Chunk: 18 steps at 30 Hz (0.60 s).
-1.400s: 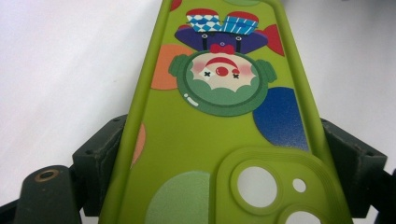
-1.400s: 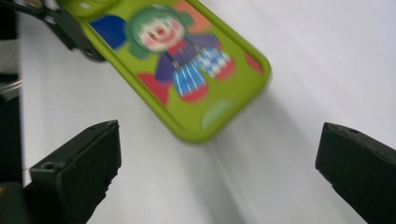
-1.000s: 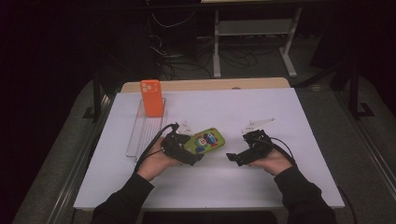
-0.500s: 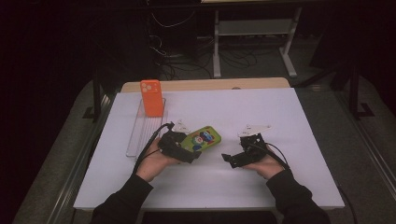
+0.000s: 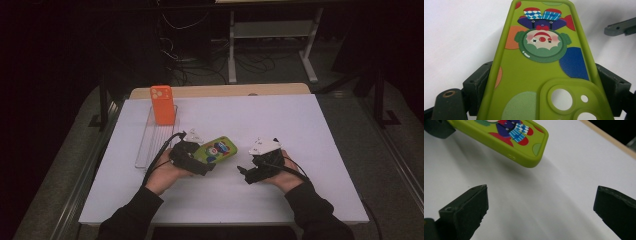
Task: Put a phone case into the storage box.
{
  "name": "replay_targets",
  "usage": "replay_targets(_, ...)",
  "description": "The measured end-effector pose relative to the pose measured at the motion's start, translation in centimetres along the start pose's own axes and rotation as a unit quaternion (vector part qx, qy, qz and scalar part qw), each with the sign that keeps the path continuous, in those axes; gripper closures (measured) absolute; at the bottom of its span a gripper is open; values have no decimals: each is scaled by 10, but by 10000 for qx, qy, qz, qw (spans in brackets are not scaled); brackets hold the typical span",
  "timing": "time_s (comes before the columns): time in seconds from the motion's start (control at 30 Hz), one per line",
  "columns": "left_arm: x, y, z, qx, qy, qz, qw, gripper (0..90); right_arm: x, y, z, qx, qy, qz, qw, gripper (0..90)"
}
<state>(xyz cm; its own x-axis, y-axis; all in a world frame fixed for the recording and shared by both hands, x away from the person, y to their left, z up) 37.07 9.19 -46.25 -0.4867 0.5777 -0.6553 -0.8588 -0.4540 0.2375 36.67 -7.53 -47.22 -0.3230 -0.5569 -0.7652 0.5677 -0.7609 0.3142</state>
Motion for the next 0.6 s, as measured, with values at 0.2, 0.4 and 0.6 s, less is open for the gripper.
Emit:
replay_targets(0.2,0,-1,0,1,7,-14,10000,149,-3,1,0,337,196,481,9981,0)
replay_targets(0.4,0,0,0,15,-23,-9,10000,149,-1,0,-1,566,278,1026,9927,0)
replay_targets(0.6,0,-1,0,-2,-32,-73,10000,149,0,-1,-2,820,337,1568,9836,0)
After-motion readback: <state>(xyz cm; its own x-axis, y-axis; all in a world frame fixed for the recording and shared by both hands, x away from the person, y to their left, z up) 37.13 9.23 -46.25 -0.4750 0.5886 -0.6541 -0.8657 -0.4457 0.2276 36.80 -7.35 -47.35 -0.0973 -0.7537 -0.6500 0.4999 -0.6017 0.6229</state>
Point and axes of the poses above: each handheld gripper's, and its own axes: z roughly backward along the jaws, x roughly out of its underside, y roughly to its right, the point moved 9 cm from there along -z, roughly forward along the jaws, and after that the axes turned 13 degrees about x, right-handed, at the moved point
